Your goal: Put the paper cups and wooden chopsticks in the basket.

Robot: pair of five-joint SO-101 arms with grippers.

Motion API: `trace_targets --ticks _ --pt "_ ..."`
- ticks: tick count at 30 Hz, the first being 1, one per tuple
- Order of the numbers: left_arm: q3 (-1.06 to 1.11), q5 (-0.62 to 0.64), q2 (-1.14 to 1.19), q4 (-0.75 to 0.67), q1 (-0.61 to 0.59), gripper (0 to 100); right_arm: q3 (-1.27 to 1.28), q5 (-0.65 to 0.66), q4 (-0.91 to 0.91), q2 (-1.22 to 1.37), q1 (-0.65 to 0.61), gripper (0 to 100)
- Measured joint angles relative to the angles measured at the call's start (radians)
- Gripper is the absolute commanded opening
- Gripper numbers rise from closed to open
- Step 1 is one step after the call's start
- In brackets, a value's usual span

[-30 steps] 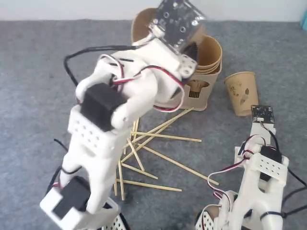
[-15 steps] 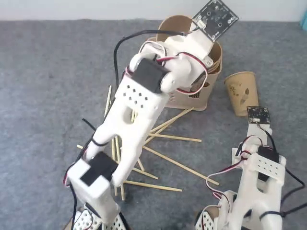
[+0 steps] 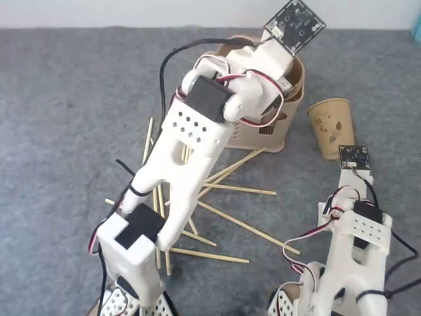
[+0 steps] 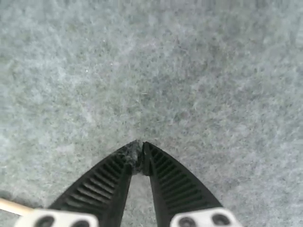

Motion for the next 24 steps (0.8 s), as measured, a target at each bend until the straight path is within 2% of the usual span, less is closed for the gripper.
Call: trace_targets --ticks 15,18,20,24 --pt "-0.333 0.0 0.006 0.204 -0.028 34 0.0 0.0 -0.002 0.0 0.0 0.9" --pt "-0.439 0.0 0.006 0.296 -0.028 31 0.0 0.0 -0.002 0.0 0.0 0.9" --pt "-0.491 0.0 0.005 0.308 -0.032 29 0.0 0.0 -0.002 0.0 0.0 0.9" --pt "-0.5 0.0 -0.035 0.315 -0.11 26 0.0 0.0 -0.002 0.0 0.0 0.9"
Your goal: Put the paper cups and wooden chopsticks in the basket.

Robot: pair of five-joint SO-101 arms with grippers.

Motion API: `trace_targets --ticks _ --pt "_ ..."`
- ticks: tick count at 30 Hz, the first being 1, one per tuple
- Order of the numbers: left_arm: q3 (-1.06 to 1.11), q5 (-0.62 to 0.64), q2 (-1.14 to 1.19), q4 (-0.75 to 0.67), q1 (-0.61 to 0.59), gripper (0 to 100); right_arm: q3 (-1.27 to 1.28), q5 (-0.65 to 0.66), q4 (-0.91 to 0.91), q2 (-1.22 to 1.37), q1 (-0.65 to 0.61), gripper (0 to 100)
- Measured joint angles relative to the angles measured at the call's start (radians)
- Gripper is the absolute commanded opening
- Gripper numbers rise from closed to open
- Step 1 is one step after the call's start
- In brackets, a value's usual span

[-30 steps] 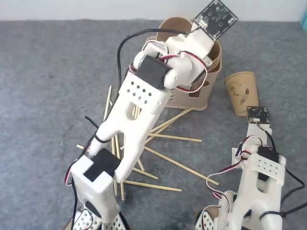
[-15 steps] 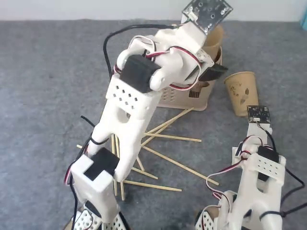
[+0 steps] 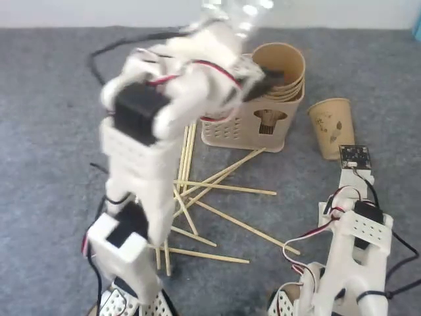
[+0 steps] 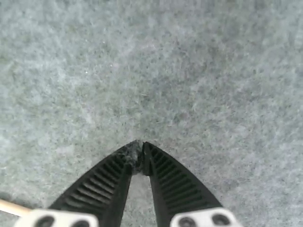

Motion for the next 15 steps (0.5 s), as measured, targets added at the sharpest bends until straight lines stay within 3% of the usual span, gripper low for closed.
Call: trace_targets --ticks 5,15 --pt "0.167 0.0 -0.157 0.0 -0.066 26 0.0 0.0 0.0 0.0 0.0 0.9" --pt "0.749 0.003 -0.555 0.0 -0.219 26 0.0 0.0 0.0 0.0 0.0 0.9"
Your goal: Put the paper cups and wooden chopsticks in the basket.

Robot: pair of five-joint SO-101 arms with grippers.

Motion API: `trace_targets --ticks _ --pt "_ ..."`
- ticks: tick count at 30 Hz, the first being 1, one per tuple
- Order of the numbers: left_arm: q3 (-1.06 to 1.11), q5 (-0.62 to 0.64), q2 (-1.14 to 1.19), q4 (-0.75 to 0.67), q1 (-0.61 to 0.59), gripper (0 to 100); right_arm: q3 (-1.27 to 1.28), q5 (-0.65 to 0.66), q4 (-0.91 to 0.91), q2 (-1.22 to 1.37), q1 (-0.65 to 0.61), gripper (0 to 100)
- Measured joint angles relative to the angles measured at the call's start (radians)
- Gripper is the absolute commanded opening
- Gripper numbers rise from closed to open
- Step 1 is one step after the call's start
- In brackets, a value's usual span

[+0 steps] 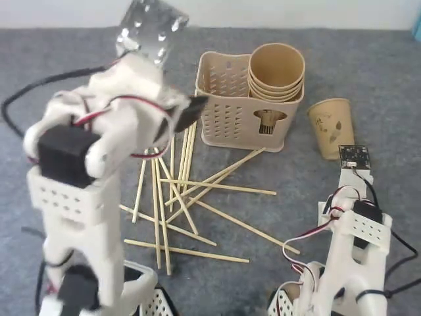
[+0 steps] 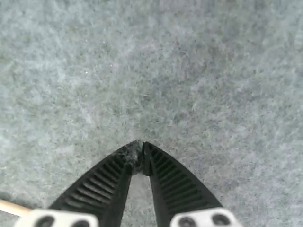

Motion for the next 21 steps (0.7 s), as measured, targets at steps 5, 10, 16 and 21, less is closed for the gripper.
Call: trace_targets --ticks 5,10,16,21 --pt "0.336 0.0 -0.16 -0.014 -0.18 26 0.0 0.003 0.0 0.0 0.0 0.9" --pt "0.77 0.0 -0.295 -0.229 -0.382 26 -0.026 0.003 0.038 0.0 0.0 0.9" --pt "1.307 0.002 -0.377 -0.552 -0.457 26 -0.19 0.003 0.224 0.0 0.0 0.9" --pt "1.556 0.002 -0.385 -0.735 -0.459 26 -0.397 0.003 0.373 0.0 0.0 1.2"
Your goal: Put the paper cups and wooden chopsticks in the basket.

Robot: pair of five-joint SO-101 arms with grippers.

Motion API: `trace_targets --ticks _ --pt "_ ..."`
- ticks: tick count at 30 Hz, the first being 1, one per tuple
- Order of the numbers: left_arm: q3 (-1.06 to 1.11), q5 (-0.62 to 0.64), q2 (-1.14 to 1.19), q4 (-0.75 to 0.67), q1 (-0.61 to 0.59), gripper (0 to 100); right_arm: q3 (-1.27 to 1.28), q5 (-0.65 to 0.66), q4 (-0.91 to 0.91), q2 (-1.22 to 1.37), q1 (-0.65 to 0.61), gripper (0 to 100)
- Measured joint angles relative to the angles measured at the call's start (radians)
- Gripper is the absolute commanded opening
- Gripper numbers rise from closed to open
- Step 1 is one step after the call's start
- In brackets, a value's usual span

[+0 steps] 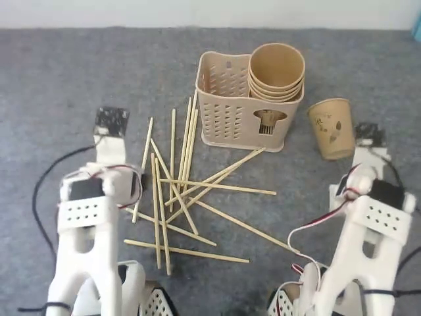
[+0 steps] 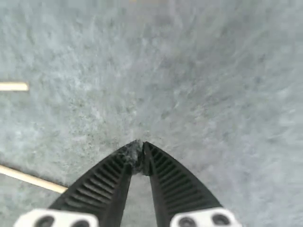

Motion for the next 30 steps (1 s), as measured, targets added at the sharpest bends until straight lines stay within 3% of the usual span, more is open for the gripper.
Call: trace_targets --ticks 9,20,23,27,30 --pt "0.17 -0.002 -0.006 -0.193 -0.043 26 -0.405 -0.015 0.077 0.1 0.0 0.9" --pt "0.187 -0.002 -0.006 -0.259 -0.081 26 -1.234 -0.19 0.255 0.821 -0.083 0.9" --pt "0.203 -0.002 -0.006 -0.293 -0.081 19 -1.447 -0.218 0.259 1.013 -0.117 0.9" --pt "0.204 -0.002 -0.009 -0.299 -0.081 2 -1.676 -0.226 0.259 1.229 -0.157 0.9" --pt "0.204 -0.002 -0.009 -0.299 -0.081 1 -1.823 -0.226 0.261 1.353 -0.18 0.9"
